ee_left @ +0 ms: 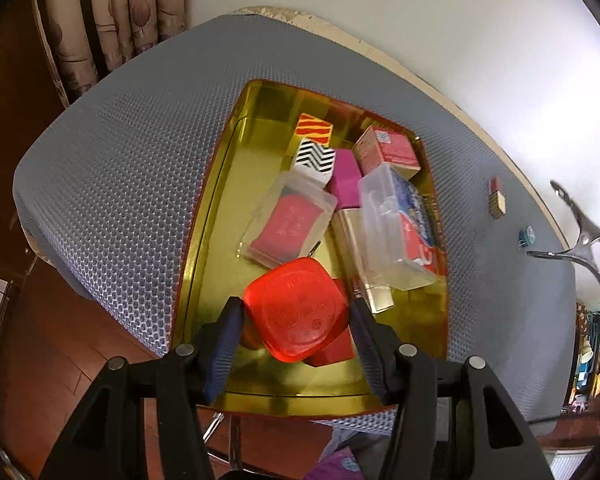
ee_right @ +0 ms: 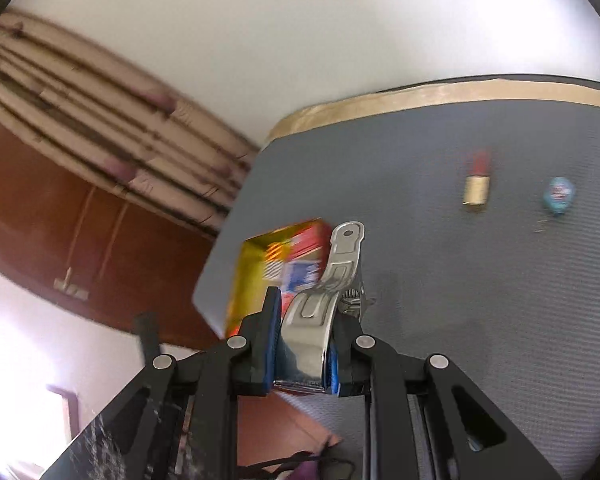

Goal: Organize rigid objects
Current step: 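Drop the red case with left while right lowers the metal clip into tin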

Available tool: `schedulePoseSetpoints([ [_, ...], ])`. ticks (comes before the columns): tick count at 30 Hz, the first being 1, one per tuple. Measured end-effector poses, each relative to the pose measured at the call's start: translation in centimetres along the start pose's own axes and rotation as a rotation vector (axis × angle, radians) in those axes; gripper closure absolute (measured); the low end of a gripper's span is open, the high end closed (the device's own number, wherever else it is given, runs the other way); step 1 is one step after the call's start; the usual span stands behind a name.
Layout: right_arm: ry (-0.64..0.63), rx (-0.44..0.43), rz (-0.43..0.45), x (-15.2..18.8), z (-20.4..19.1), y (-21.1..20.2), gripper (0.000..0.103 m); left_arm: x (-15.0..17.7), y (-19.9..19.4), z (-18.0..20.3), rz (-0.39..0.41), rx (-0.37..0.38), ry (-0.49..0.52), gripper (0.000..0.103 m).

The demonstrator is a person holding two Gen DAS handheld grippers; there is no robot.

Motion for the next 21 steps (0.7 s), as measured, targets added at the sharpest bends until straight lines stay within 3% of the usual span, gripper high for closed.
schedulePoseSetpoints([
  [7,-0.057,-0.038,-0.088,-0.2,-4.3,5.2,0.084,-0.3,0.6,-1.0,-0.022,0.054,0.001,0.048],
  [14,-0.114,-0.053,-0.163,-0.9,-7.2,9.8,0.084,1.2,-2.5,-2.6,0.078,0.037,-0.041,0.048],
  [17,-0.172,-0.029,-0.185,-1.4,-8.5,11.7,0.082,1.9,-3.4,-4.0,0.122,0.010,-0.079,0.047],
  [21,-0.288,0.098,-0.201,-1.5,-10.0,15.2,0.081,2.1,-3.9,-5.4,0.152,0.015,-0.112,0.047],
])
Point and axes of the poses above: each gripper's, at about its wrist camera, not at the fingertips, and y roughly the way its jaws point, z to its right, x to its underside, the point moved 6 cm from there along y, roughly the way its jaws point, and after that the axes turned 13 degrees about -z, right-handed, at the moved point
